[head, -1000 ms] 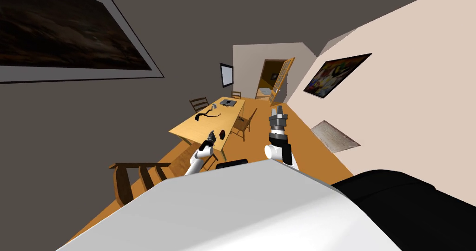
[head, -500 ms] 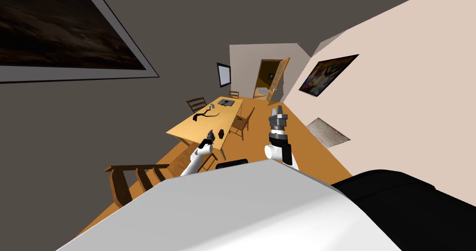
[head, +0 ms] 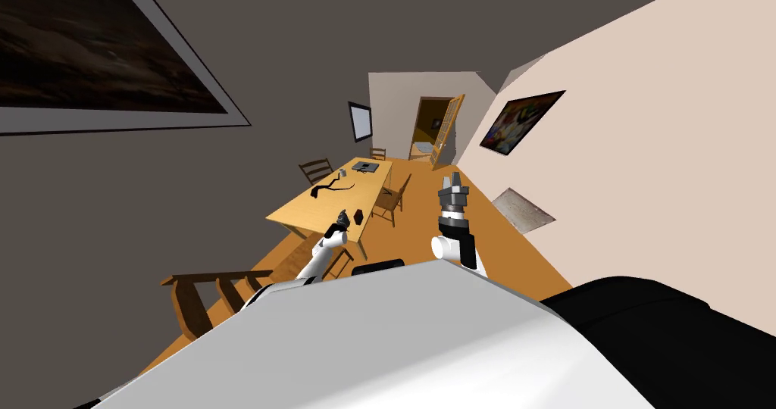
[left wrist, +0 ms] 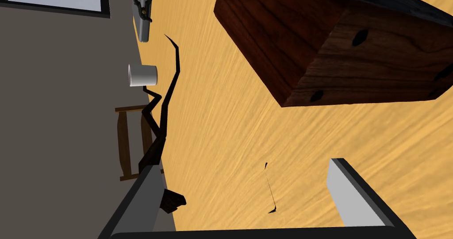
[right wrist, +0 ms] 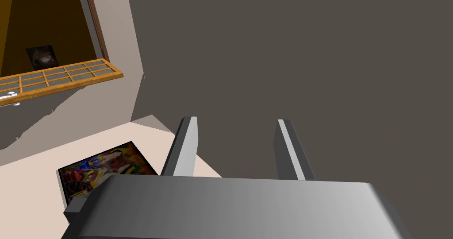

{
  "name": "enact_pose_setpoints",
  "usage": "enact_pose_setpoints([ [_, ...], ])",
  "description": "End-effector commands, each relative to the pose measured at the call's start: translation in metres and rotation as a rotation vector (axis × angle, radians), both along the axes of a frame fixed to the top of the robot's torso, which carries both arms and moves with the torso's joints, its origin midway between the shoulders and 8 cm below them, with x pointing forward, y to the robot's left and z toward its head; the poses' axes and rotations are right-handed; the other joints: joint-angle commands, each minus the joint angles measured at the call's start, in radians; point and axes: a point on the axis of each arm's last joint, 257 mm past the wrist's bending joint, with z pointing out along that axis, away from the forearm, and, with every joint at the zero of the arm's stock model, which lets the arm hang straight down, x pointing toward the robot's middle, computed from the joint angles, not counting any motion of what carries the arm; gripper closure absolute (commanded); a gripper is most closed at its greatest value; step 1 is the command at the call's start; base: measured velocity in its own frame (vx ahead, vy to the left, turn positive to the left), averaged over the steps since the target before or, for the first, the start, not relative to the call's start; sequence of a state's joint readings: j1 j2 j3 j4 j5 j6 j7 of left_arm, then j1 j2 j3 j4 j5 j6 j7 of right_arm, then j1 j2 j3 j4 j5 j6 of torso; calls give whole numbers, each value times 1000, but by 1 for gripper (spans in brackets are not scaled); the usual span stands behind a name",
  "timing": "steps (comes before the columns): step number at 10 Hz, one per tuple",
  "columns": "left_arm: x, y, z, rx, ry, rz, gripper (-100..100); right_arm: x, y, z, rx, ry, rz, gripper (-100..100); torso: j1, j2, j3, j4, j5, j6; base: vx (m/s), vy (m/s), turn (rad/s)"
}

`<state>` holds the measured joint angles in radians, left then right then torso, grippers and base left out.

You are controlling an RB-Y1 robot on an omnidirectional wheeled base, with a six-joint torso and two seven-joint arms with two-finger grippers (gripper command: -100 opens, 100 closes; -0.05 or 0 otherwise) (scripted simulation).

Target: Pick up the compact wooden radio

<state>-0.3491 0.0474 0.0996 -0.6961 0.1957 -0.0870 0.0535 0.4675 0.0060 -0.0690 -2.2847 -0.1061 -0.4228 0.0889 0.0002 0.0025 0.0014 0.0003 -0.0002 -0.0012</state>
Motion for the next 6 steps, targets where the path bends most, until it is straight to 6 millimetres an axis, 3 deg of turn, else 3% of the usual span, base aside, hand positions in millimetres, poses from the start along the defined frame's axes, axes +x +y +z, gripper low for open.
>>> enact_pose_setpoints([
  [1,0,0,0,0,0,0,-100,0,0,0,0,0,0,0,0,0,0,0,0,0,-15,2,-1],
  [2,-1,0,-1,0,1,1,100,0,0,0,0,0,0,0,0,-1,-1,0,0,0,0,0,0],
  [6,-3,2,-4,8,11,-3,100,0,0,0,0,0,0,0,2,0,1,2,2,0,-1,0,0],
])
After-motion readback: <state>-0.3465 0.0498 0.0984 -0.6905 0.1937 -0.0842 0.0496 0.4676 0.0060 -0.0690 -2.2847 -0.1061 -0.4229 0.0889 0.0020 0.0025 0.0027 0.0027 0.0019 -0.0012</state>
